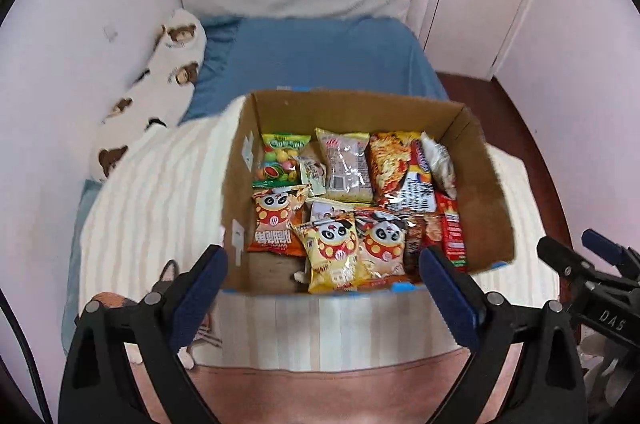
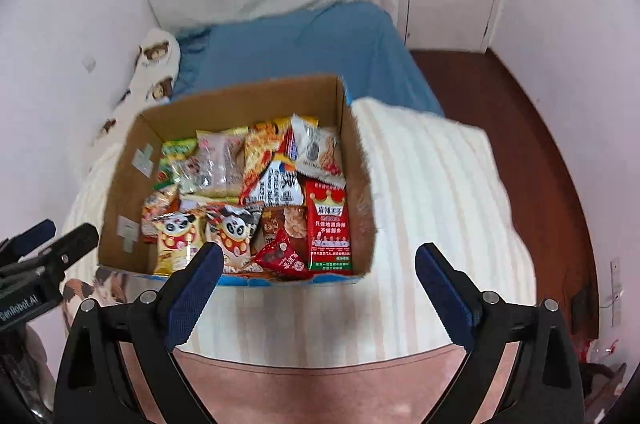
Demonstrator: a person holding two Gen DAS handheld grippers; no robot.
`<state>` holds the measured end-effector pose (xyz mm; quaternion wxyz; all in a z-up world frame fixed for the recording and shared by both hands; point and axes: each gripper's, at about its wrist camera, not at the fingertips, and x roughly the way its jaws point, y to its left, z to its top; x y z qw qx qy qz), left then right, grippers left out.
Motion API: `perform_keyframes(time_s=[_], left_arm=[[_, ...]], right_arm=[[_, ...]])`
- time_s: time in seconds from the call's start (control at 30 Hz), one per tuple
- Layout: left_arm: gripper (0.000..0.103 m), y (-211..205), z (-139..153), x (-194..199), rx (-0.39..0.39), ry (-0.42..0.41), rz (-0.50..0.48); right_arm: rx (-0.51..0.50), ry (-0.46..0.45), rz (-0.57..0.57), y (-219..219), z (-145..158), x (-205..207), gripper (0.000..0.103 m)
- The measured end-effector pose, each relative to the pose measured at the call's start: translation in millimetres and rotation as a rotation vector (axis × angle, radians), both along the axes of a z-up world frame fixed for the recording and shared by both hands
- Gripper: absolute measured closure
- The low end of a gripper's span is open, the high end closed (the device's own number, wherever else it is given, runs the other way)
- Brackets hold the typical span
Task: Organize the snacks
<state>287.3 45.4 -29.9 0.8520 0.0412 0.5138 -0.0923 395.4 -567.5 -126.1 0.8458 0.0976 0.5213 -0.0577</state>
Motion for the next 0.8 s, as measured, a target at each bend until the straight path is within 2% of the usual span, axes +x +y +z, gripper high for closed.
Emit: perform_keyframes(time_s=[0.17, 0.33, 0.53, 0.8], left_arm=[[0.005, 5.9, 33.7, -54.2, -0.03, -0.066, 0.004], [0.005, 13.3, 68.4, -104.5, -0.014, -0.143, 0.009], [0.005, 22.5, 97.3, -146.9, -0.016, -0.185, 0.011], [0.005, 35.3, 137.5, -189.5, -0.017, -0.284, 0.041]], right_arm=[[-0.028, -0.106, 0.002, 7.0, 48.3, -53.4, 0.004], [-0.061, -0.184, 0.01, 16.7, 89.3, -109.2, 0.004], [-0.095, -0.278, 0.001, 23.8, 132.6, -171.6, 0.002], [-0.149, -0.363, 0.0, 33.9, 174.6, -226.9, 0.002]])
